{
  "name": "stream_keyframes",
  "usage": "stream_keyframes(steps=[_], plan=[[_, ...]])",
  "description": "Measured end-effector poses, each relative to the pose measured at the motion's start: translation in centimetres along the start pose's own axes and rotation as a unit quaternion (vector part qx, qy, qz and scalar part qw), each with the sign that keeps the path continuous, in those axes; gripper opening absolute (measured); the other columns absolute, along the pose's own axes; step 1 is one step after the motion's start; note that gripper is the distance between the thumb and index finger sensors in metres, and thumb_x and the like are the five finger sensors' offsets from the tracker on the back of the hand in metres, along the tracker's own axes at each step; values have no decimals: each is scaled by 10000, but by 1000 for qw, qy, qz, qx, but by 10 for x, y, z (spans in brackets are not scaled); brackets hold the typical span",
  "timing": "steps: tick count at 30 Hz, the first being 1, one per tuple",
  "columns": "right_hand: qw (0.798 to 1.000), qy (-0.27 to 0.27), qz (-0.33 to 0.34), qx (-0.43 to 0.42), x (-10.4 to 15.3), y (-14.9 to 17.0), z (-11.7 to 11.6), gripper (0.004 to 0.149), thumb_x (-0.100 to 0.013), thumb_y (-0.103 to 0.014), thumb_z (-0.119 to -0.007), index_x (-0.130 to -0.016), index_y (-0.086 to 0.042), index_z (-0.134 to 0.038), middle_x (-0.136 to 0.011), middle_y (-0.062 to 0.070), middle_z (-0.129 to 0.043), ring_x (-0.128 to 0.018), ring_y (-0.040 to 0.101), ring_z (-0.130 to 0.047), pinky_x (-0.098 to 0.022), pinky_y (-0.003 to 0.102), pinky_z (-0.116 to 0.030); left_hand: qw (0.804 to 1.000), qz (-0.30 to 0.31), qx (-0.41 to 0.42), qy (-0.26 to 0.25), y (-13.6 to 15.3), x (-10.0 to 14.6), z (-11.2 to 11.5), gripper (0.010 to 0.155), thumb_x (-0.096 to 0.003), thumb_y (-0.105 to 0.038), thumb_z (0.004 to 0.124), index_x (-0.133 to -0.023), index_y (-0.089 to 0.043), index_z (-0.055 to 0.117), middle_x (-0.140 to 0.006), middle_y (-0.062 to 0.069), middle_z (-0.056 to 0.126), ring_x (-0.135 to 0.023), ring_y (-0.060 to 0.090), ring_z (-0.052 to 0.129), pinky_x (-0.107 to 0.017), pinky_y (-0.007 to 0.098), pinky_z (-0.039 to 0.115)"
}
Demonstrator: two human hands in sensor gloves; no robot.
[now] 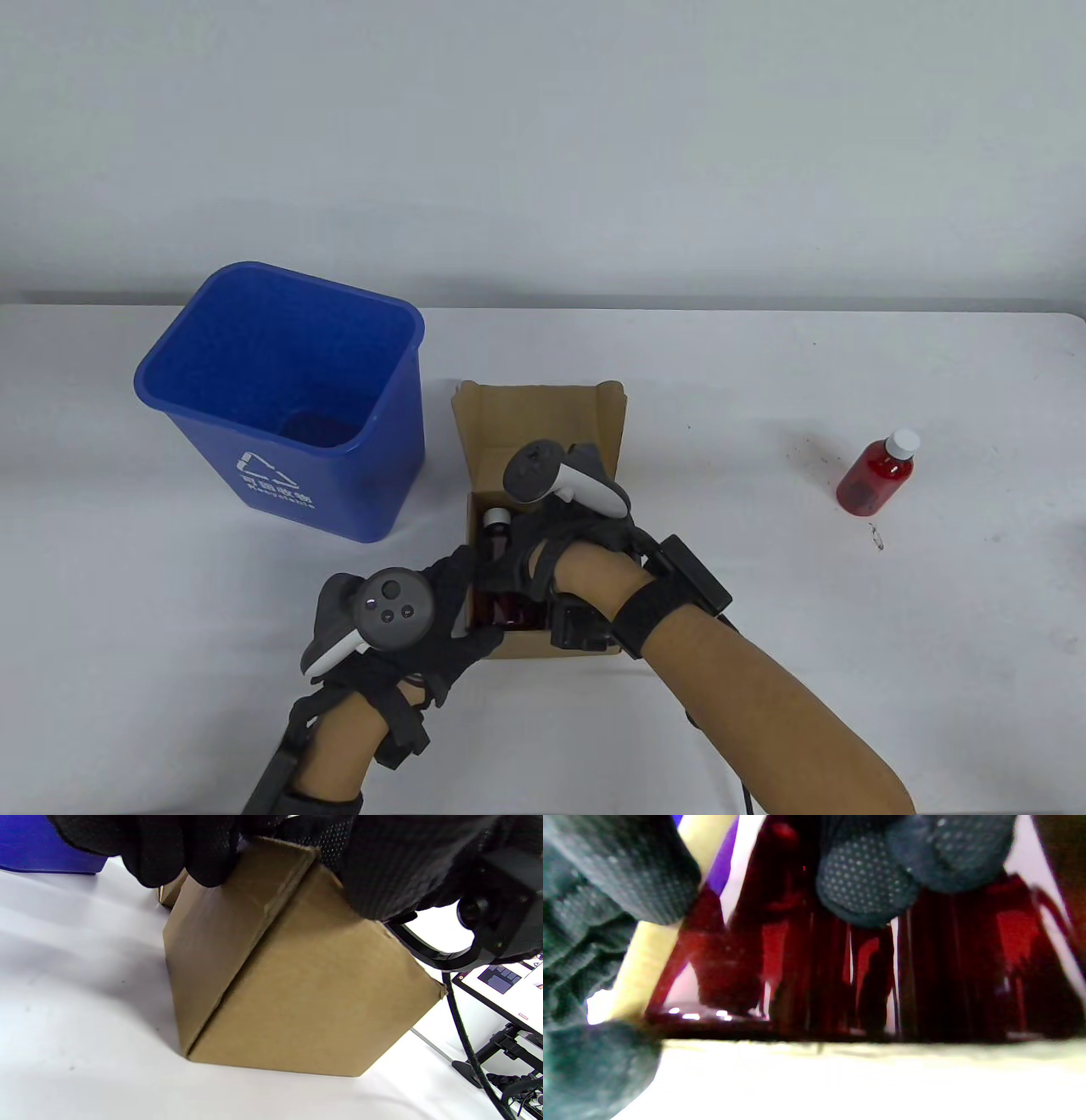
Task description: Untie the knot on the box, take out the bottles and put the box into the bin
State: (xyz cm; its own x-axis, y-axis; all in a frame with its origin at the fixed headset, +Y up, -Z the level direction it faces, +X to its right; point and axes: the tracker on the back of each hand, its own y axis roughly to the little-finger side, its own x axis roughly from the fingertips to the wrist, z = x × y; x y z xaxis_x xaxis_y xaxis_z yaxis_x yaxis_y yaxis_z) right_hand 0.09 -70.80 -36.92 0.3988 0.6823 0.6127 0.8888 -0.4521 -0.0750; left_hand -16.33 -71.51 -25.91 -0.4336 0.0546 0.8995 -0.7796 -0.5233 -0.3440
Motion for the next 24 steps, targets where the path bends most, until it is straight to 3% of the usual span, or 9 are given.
stream_keyframes(steps=[4,11,20,24], plan=[[998,-48,-27,-6,-6,-1,0,1035,-421,-579,-829,-1020,54,-270,-852,195,-489,-589,263,-796,-401,382,-742,1000,1,4,0,1,0,-1,941,-471,-538,803,-1125,-82,303,-1088,243,531,-950,597,637,-688,722,540],[996,-32,-11,-83,-11,8,-1,1050,-367,-515,-934,-1017,31,-316,-809,150,-501,-580,227,-784,-417,399,-743,1000,0,6,-11,2,-2,-3,951,-441,-521,839,-1113,-68,341,-1070,236,575,-937,567,700,-687,689,596],[986,-87,9,-144,-14,18,0,950,-375,-538,-940,-1002,-80,-391,-813,91,-521,-639,215,-776,-491,413,-736,999,0,5,-37,3,-2,-6,983,-386,-500,903,-1088,-18,413,-1025,253,674,-889,545,815,-665,644,692],[986,-78,16,-145,-10,17,-2,875,-375,-553,-944,-984,-168,-448,-851,71,-535,-670,228,-771,-519,416,-727,999,-2,2,-39,3,-2,-7,1009,-379,-503,904,-1060,45,401,-1012,262,684,-877,545,829,-656,646,698]])
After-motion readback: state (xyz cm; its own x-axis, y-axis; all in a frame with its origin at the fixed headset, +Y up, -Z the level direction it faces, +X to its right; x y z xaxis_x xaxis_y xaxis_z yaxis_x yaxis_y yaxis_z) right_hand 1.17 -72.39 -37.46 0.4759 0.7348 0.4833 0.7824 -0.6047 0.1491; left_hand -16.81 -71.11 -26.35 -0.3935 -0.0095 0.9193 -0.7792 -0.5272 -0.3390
